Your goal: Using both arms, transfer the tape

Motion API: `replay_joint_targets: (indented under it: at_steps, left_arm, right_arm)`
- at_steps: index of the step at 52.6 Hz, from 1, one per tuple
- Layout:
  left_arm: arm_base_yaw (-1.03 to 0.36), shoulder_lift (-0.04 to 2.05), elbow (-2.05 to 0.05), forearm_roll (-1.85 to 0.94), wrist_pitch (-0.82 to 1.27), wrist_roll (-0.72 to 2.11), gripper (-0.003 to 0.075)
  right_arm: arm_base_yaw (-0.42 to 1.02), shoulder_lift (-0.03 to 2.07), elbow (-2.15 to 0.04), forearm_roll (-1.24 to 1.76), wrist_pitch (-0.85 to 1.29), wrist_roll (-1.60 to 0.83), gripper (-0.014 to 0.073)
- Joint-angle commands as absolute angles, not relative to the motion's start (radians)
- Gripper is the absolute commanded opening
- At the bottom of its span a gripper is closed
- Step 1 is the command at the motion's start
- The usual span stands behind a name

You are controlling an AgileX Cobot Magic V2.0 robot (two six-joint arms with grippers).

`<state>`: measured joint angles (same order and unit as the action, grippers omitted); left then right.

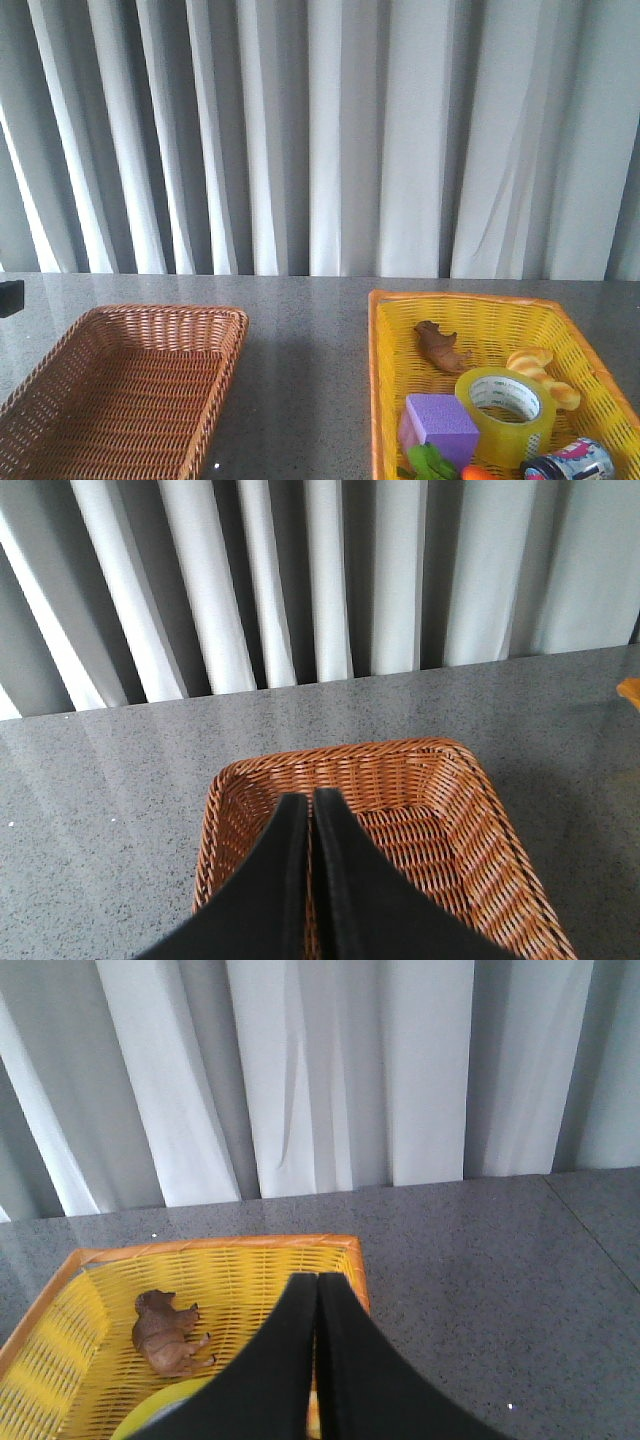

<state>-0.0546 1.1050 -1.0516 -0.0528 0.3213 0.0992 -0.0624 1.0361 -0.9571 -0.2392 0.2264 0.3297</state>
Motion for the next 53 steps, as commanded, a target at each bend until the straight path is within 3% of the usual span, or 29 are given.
replay_joint_targets:
  at_steps: [1,8,16,22,30,39,53]
  left_arm:
    - [-0.061,1.091,-1.089,-0.061,0.22,0.09,0.0003]
    - [-0.061,1.091,-1.089,-0.061,0.216,0.09,0.0038]
    - [-0.061,1.116,-1.089,-0.064,0.199,0.09,0.0119]
    - [-0.061,1.15,-1.089,-0.082,0.241,0.055,0.0232]
    - [-0.061,1.211,-1.089,-0.092,0.315,0.016,0.0437]
    - [-0.061,1.27,-1.089,-0.09,0.384,0.017,0.0582]
    - [-0.062,1.286,-1.089,-0.114,0.395,0.016,0.0587]
  right_arm:
    - [-0.067,1.032,-0.992,-0.248,0.185,0.31,0.0003]
    - [-0.067,1.032,-0.992,-0.244,0.214,0.256,0.0077]
    - [-0.053,1.032,-0.992,-0.247,0.246,0.243,0.0253]
    - [0.008,1.032,-0.992,-0.247,0.264,0.167,0.0435]
    - [0.094,1.032,-0.992,-0.247,0.276,0.142,0.058]
    - [0.109,1.041,-0.994,-0.213,0.284,0.16,0.0587]
    - [0.089,1.319,-1.286,-0.192,0.662,0.151,0.056]
